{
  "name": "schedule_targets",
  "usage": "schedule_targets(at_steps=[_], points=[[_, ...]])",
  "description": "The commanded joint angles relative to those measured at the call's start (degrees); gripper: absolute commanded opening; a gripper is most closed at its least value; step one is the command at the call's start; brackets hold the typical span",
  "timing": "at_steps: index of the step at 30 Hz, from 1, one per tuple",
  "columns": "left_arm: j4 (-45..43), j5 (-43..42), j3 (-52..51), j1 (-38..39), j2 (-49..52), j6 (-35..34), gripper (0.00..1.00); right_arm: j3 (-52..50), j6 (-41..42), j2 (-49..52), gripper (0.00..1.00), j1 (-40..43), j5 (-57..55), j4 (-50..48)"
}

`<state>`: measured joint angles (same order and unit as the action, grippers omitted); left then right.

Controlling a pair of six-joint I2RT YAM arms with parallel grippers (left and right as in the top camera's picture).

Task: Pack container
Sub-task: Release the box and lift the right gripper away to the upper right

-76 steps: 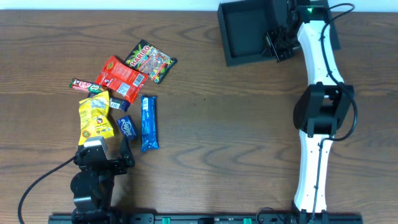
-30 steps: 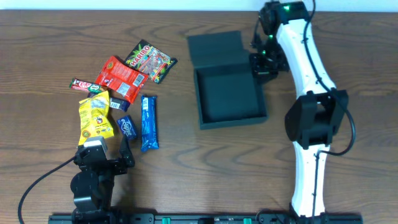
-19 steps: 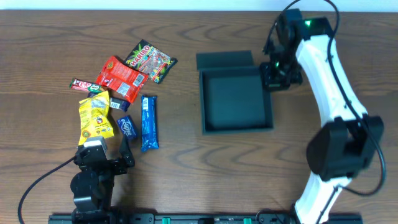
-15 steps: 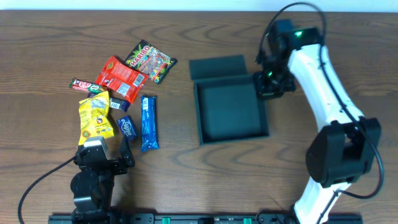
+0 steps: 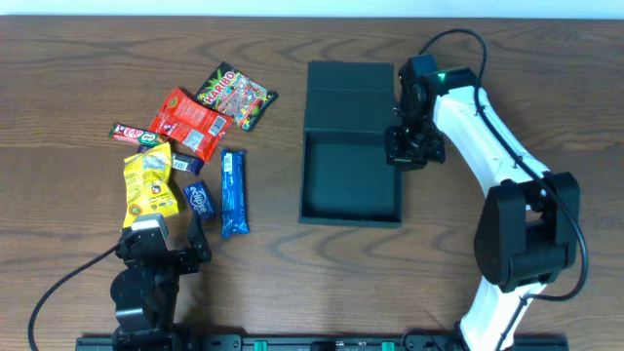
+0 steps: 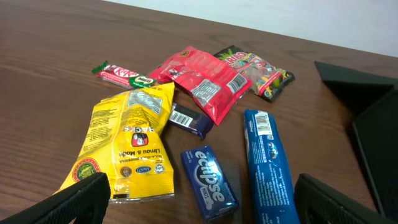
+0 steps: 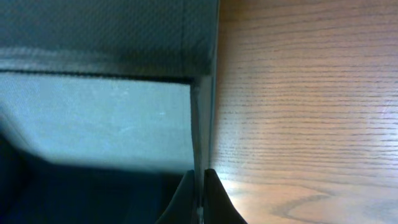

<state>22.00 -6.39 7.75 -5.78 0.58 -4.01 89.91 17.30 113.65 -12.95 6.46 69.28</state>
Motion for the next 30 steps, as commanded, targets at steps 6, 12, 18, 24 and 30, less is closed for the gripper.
schedule_targets(at_steps=[6,12,18,24,30], points=[[0.26,0.59,-1.18,0.24,-0.33,0.98,0.95,-0.52,-2.67,-0.57,0.01,-0.26,0.20,-0.81],[0.26,0.59,-1.18,0.24,-0.33,0.98,0.95,-0.52,-5.81,-0.46,0.01,-0.26,-0.46,-0.83],[0.26,0.59,-1.18,0.24,-0.33,1.01,0.95,-0.52,-7.04,-0.46,0.18,-0.28,-1.29,-1.25],[0.26,0.59,-1.18,0.24,-0.33,1.01,0.95,0.44,-3.65,-0.50,0.99,-0.13,-1.29,-1.07],[0.26,0.59,-1.18,0.24,-0.33,1.01,0.95,13.79,-2.14,-0.52,0.98,-0.11,-1.29,7.54]])
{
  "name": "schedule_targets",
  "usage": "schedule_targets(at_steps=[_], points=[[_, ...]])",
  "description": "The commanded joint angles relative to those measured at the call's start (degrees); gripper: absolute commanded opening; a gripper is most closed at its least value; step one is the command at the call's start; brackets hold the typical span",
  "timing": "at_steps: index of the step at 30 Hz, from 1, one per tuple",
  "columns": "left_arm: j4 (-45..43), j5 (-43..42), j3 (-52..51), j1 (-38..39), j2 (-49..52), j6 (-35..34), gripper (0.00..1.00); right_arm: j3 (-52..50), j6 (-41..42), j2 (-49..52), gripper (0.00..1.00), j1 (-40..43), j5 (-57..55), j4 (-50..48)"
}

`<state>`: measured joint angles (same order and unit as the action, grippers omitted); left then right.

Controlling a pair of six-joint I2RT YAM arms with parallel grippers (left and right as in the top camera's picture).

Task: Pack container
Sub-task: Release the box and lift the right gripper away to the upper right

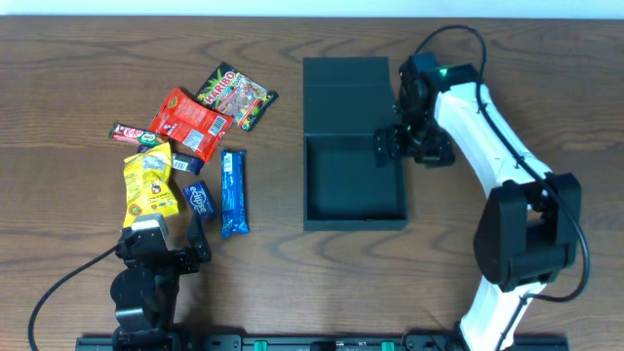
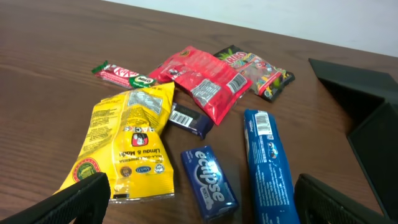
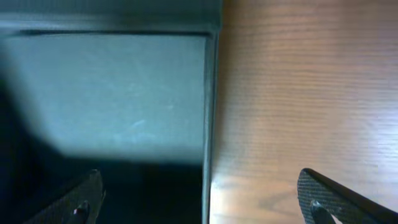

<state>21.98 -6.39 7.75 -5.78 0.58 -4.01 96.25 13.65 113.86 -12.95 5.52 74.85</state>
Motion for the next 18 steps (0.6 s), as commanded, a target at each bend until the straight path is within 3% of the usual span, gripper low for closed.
schedule_targets(at_steps=[1,9,18], points=[[0.28,0.59,-1.18,0.24,-0.33,1.01,0.95,10.82,1.38,-0.83,0.98,-0.11,-0.35,3.93],[0.28,0.59,-1.18,0.24,-0.33,1.01,0.95,39.12,-7.54,-5.11,0.99,-0.11,-1.03,8.68],[0.28,0.59,-1.18,0.24,-0.33,0.98,0.95,43.98,-10.60,-10.58,0.99,-0.11,-1.03,6.36]])
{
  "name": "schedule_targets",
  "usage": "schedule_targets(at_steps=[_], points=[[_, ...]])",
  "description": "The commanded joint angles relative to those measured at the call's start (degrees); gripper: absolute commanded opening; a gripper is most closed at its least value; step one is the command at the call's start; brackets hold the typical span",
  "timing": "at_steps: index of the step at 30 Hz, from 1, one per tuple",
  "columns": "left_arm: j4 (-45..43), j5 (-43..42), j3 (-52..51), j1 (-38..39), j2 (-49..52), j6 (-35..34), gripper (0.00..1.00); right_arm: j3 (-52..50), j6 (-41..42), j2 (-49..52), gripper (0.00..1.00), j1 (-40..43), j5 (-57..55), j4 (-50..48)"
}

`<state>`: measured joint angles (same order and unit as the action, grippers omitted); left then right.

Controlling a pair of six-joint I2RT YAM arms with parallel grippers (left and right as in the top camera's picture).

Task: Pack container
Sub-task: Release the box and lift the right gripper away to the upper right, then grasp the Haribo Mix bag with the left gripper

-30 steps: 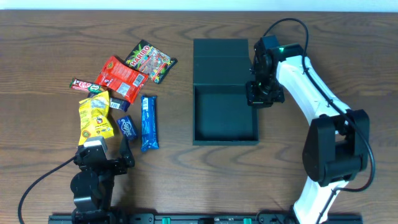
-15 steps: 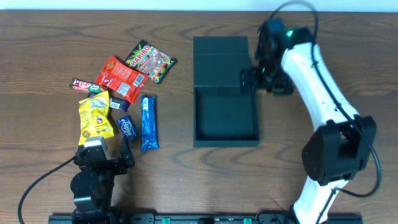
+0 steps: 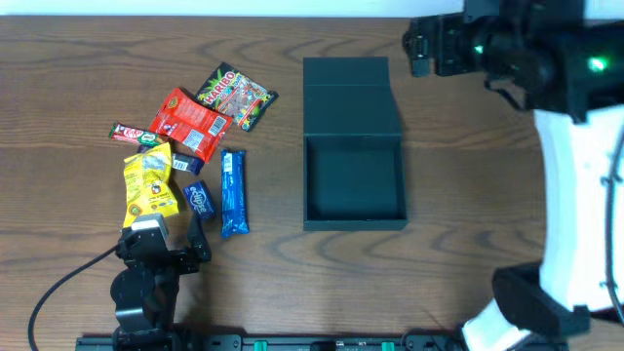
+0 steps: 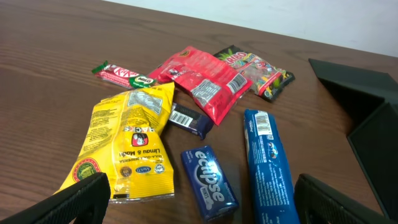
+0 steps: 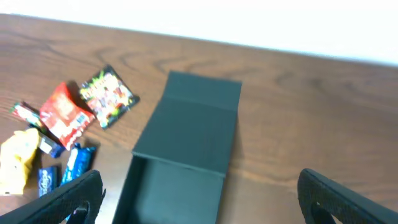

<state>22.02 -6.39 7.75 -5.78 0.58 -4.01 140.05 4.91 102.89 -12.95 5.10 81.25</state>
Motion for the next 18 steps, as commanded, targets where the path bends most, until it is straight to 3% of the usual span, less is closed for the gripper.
schedule_targets(at_steps=[1,8,10,13,18], points=[[0.24,0.59,-1.18,0.24,-0.33,1.01,0.95,0.17,-1.88,0.39,0.99,-0.11,-0.61,0.00],[0.09,-1.11,-1.18,0.24,-0.33,-2.16,0.95,0.15,-2.03,0.39,0.99,-0.11,-0.59,0.90],[-0.02,-5.77,-1.18,0.24,-0.33,-9.81,0.95,0.15,-2.23,0.39,0.99,-0.11,-0.59,1.29],[-0.02,-17.88,-1.18,0.24,-0.33,-27.65,0.95,0.15,-4.83,0.39,0.99,-0.11,-0.57,1.97],[-1.49,-17.59,-1.18,0.24,-0.33,-40.72,0.95,0.13,-6.82,0.42,0.99,-0.11,3.61,2.69]])
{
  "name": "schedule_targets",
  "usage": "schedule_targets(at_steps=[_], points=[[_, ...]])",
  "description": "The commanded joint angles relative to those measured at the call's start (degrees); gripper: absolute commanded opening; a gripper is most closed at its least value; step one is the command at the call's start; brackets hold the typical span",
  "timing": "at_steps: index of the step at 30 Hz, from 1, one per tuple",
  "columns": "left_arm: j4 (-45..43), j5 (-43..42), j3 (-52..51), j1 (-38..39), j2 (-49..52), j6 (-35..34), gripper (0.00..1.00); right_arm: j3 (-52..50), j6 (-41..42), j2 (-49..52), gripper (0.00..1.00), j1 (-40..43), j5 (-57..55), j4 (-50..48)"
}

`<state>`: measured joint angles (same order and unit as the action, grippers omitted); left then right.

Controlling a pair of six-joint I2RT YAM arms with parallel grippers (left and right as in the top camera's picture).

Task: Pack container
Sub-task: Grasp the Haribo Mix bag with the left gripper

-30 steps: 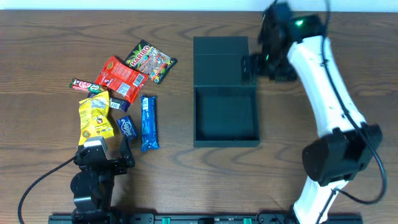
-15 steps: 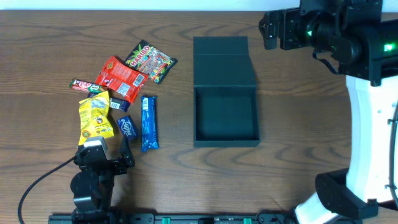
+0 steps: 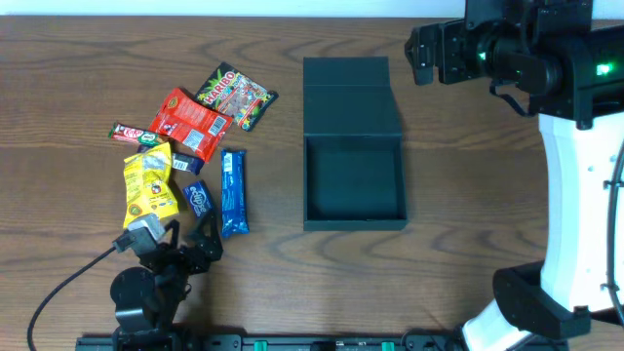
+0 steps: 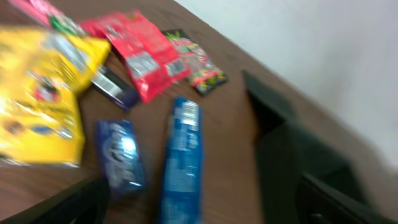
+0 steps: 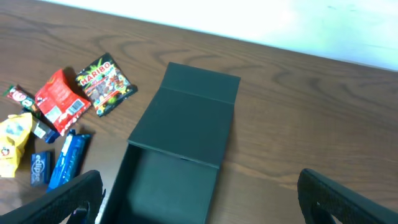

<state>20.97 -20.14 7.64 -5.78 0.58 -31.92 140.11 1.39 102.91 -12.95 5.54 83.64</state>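
A dark open box (image 3: 354, 216) lies mid-table with its lid (image 3: 349, 93) folded flat behind it; nothing shows inside. The snacks lie to its left: Haribo bag (image 3: 235, 96), red bag (image 3: 188, 122), KitKat (image 3: 132, 134), yellow bag (image 3: 149, 182), gum pack (image 3: 200, 200) and long blue packet (image 3: 233, 192). My left gripper (image 3: 190, 244) is open and empty just in front of the gum and blue packet (image 4: 181, 158); its view is blurred. My right gripper (image 3: 429, 54) is raised high behind the box, open and empty, looking down on the box (image 5: 127, 180).
A small dark bar (image 3: 186, 162) lies between the yellow and red bags. Bare wooden table (image 3: 507, 224) stretches right of the box. The right arm's white links (image 3: 575, 195) stand along the right side. A rail (image 3: 322, 341) runs along the front edge.
My left gripper has swung rightward, and its view now faces the blue packet and the box, blurred. My right gripper stays high behind the box, open. The snacks and box have not moved.
My right gripper was first shut on the box's right wall. Then it stood open at that wall, with the box squared up and a little shifted. After that it was high behind the box, where it remains. My left gripper rested open until it turned just now.
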Motion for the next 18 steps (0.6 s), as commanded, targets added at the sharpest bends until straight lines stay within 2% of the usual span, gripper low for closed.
schedule_targets(at_steps=[1,5,9,13,18], points=[[-0.96,-4.31,-1.07,0.24,-0.33,-13.31,0.95,0.07,-4.81,0.39,0.99,-0.11,5.33,0.52],[-6.54,-9.60,-1.05,0.22,-0.24,-9.09,0.96,-0.09,-6.38,0.92,0.99,-0.11,7.93,1.33],[-6.05,-8.85,1.62,0.20,3.80,-5.46,0.96,-0.09,-6.38,1.79,0.99,-0.09,8.00,0.79],[-1.16,-3.15,10.49,0.20,16.00,3.28,0.96,-0.09,-6.40,2.25,0.99,-0.09,7.96,-0.07],[4.48,0.87,26.56,0.24,38.01,15.78,0.96,-0.09,-6.43,2.25,0.99,-0.09,7.61,-1.64]])
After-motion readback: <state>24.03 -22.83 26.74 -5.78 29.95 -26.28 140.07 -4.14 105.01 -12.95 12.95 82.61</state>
